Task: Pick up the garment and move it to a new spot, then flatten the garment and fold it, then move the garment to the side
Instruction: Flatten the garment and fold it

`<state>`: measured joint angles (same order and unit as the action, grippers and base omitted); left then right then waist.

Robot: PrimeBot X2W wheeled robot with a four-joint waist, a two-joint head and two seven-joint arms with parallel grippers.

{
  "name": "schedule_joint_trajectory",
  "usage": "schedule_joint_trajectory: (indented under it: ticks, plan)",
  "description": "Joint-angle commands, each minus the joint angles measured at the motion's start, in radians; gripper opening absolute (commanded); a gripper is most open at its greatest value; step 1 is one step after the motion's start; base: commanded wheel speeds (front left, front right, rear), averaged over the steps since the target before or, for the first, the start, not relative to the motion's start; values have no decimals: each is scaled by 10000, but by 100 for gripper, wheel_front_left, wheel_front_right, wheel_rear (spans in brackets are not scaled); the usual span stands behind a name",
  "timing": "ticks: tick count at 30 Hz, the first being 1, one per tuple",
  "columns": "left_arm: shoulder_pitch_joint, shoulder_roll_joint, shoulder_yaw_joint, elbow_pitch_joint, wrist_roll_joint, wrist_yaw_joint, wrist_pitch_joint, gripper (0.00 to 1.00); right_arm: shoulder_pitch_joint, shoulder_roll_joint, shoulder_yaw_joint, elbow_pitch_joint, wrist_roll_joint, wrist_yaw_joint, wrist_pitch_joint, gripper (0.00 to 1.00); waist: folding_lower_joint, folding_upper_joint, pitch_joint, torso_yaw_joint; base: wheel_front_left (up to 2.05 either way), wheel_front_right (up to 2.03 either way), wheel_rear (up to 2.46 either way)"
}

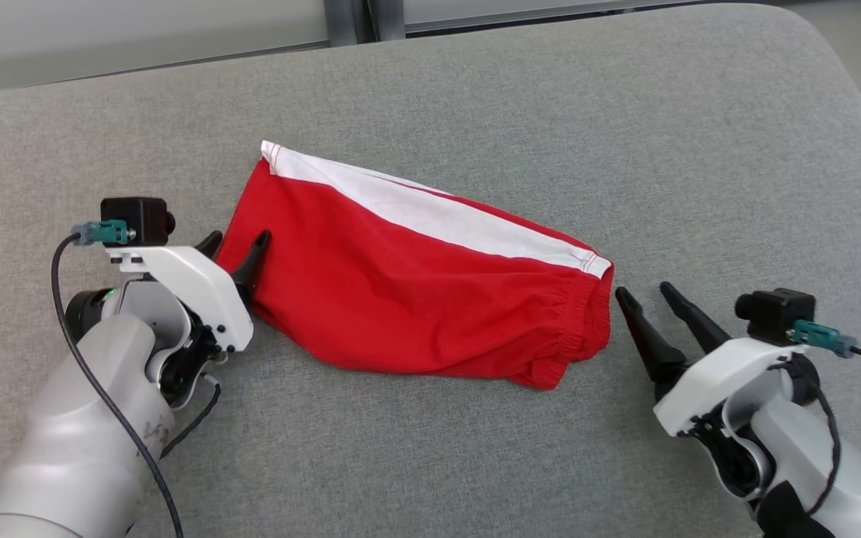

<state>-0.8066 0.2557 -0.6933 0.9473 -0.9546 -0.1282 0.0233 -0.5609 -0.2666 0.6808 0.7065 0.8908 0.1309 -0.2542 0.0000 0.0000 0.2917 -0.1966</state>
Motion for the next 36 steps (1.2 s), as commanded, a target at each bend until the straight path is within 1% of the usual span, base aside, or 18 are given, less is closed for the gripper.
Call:
schedule_joint_trajectory:
  ticks: [1, 5, 6, 9, 10, 11, 12, 17, 20, 25, 30, 36]
  plan:
    - [176, 61, -13, 46, -108, -31, 37, 100, 257, -197, -212, -178, -147, 0, 4, 100, 0, 0, -12, -23, 0, 0, 0]
    - [294, 105, 22, 347, -147, 129, 74, 100, 637, -418, -779, -676, -447, 0, -15, 100, 0, 0, -13, -173, 0, 0, 0]
    - [294, 105, 22, 347, -147, 129, 74, 100, 637, -418, -779, -676, -447, 0, -15, 100, 0, 0, -13, -173, 0, 0, 0]
    - [445, 80, -17, 650, -206, 190, 235, 100, 1031, -514, -1424, -1325, -832, 0, 46, 100, 0, 0, -23, -306, 0, 0, 0]
    - [503, 33, -18, 689, -240, 178, 269, 49, 1142, -514, -1582, -1505, -935, 0, 51, 100, 0, 0, -34, -326, 0, 0, 0]
    - [556, 0, -36, 705, -263, 165, 285, 33, 1258, -512, -1769, -1680, -1046, 0, 103, 100, 0, 0, -50, -337, 0, 0, 0]
    - [603, -27, -56, 717, -291, 148, 314, 0, 1375, -499, -1933, -1853, -1177, 0, 166, 100, 0, 0, -69, -339, 0, 0, 0]
    - [853, -141, -129, 631, -362, 73, 176, 0, 1936, -313, -2785, -2626, -1764, 0, 532, 100, 0, 0, -247, -242, 0, 0, 0]
    - [990, -197, 33, 485, -494, 93, -250, 0, 2263, -139, -3229, -3037, -2047, 0, 816, 100, 0, 0, -388, -110, 0, 0, 0]
    - [1475, -346, 363, 83, -784, 276, -1061, 0, 2816, 99, -3922, -3616, -2439, 0, 1340, 100, 0, 0, -630, 179, 0, 0, 0]
    - [2305, -457, 530, -740, -933, 542, -1628, 0, 3335, 250, -4580, -3992, -2675, 0, 1872, 100, 0, 0, -863, 553, 0, 0, 0]
    - [3508, -569, 610, -2272, -1024, 1173, -2136, 0, 3674, 389, -5047, -4238, -2843, 0, 2739, 100, 0, 0, -1106, 961, 0, 0, 0]
